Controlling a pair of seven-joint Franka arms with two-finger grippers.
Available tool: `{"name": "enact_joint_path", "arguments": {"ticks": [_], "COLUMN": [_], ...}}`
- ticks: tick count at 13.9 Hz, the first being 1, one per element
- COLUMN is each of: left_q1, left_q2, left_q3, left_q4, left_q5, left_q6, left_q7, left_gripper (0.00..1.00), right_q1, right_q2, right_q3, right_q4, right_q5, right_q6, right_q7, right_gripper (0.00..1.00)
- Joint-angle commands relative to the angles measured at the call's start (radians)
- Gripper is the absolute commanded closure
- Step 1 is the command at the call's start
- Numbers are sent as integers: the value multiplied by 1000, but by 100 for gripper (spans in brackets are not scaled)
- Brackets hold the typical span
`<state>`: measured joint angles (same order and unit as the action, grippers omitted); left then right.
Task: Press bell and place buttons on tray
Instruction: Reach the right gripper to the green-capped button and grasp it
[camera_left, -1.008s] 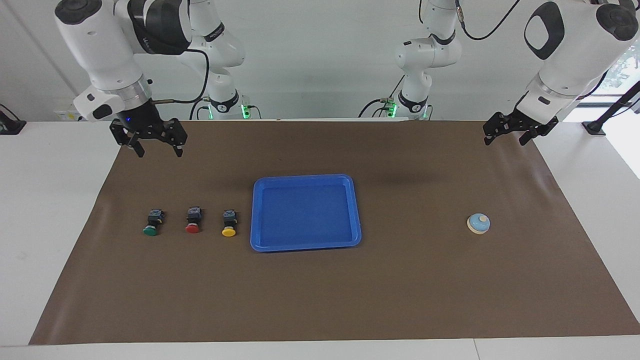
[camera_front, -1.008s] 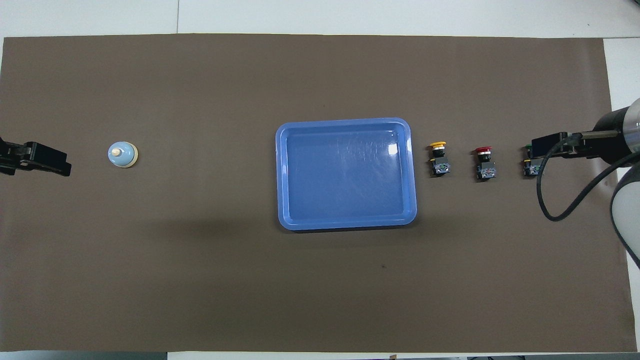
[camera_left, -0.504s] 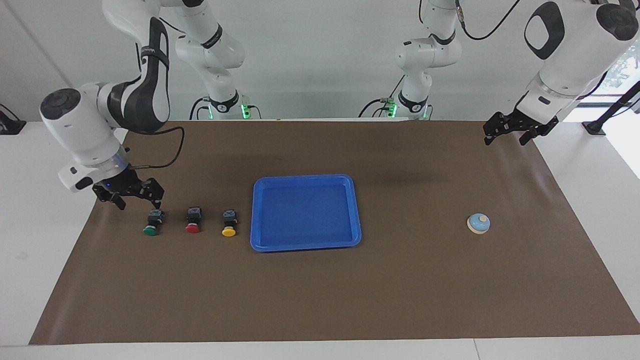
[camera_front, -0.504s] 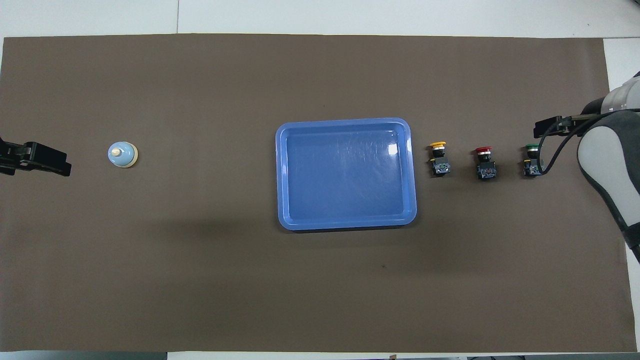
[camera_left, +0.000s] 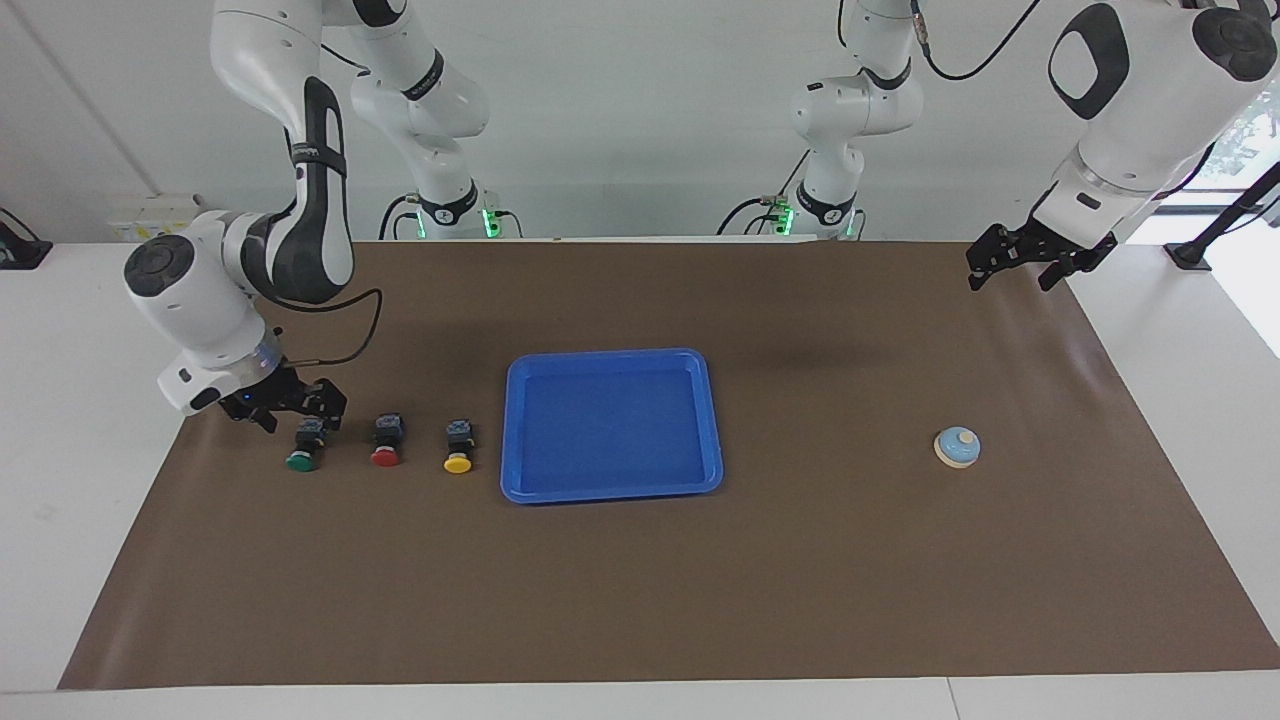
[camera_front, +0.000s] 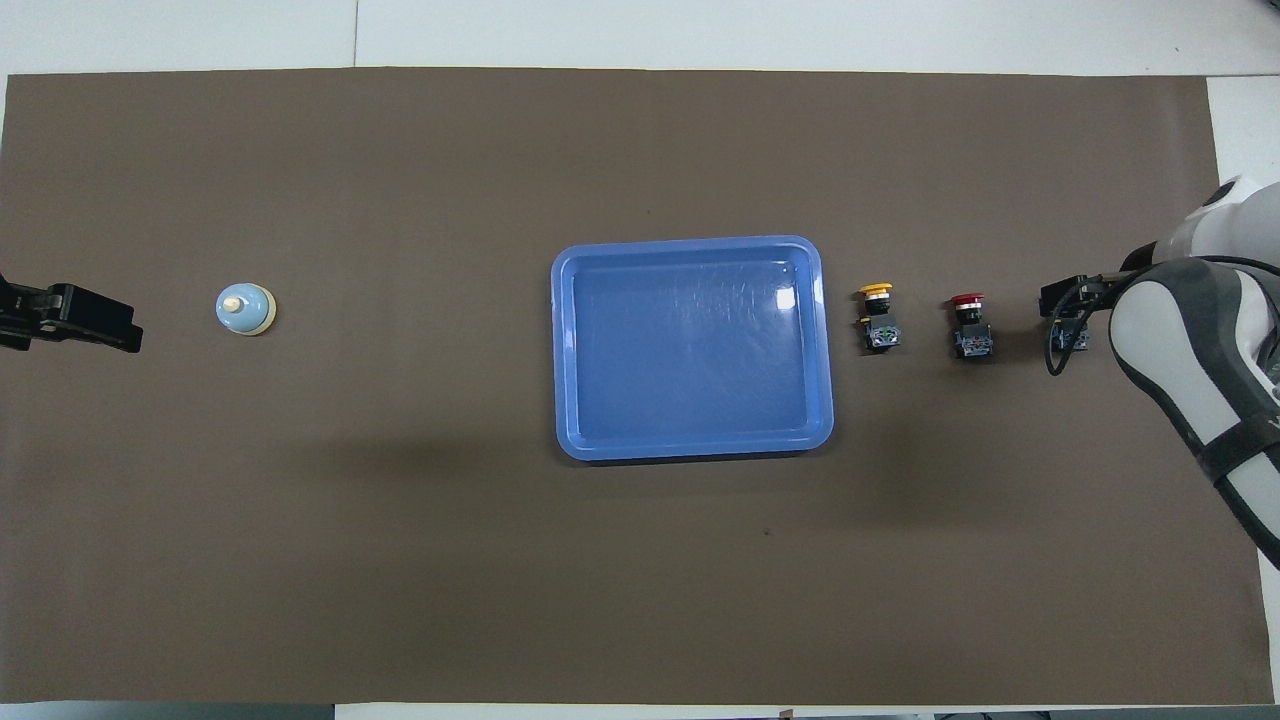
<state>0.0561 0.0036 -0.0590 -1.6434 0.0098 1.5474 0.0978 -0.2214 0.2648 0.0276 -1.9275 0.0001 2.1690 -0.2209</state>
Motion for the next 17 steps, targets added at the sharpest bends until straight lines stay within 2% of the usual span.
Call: {"name": "enact_joint_path", "arguments": {"ticks": [1,6,8,10,11,14,16,17], "left_q1": [-7,-7,-7,-7,-7,-7,-7,-7], "left_q2": [-17,-17,-17,-17,-17,-17,-17,-17], "left_q3": [8,8,8,8,8,8,8,8], "left_q4": [-9,-9,-9,-9,-9,-9,-9,-9], "left_q5": [-11,-11,-11,-11,-11,-11,-11,-11], "left_q6": [-7,-7,-7,-7,-7,-7,-7,-7], "left_q7": [-9,-9,-9,-9,-9,-9,-9,-9], "left_gripper": [0,0,0,0,0,0,0,0], "right_q1": [-39,-39,-38,-39,-39,19,112,184], "right_q2": [36,67,65,63,63,53,59,63], "right_q3": [11,11,11,11,11,12,12,12], "right_q4": [-15,-57,-77,-76,-65,17,114,126], "right_q5": [-9,-9,-9,-9,-9,-8,-8,-6], "right_q6": [24,87,104,98,88,19,-63,-58], "right_q7": [-48,-35,-26,-32,-41,-23,122,218], "right_gripper": [0,0,30,95,100,100,100,100]}}
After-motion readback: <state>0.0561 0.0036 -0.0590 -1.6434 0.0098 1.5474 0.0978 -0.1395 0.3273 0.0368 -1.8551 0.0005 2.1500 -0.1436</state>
